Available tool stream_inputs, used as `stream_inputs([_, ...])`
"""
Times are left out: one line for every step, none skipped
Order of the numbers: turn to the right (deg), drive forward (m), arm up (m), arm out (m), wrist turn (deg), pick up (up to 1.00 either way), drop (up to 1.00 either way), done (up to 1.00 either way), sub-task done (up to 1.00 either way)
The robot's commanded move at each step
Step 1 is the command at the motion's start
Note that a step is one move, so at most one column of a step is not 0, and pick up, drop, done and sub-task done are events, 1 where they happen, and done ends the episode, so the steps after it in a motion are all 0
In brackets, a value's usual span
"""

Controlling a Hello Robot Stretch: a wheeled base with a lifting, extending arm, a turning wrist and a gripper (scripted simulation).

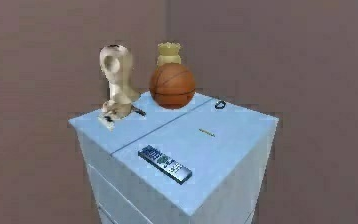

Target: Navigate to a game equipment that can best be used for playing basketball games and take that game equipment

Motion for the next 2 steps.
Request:
stream_inputs([42.0,0.0,0.0,0.0,0.0,0.0,0.0,0.0,0.0])
stream_inputs([0.0,0.7,0.0,0.0,0.0,0.0,0.0,0.0,0.0])
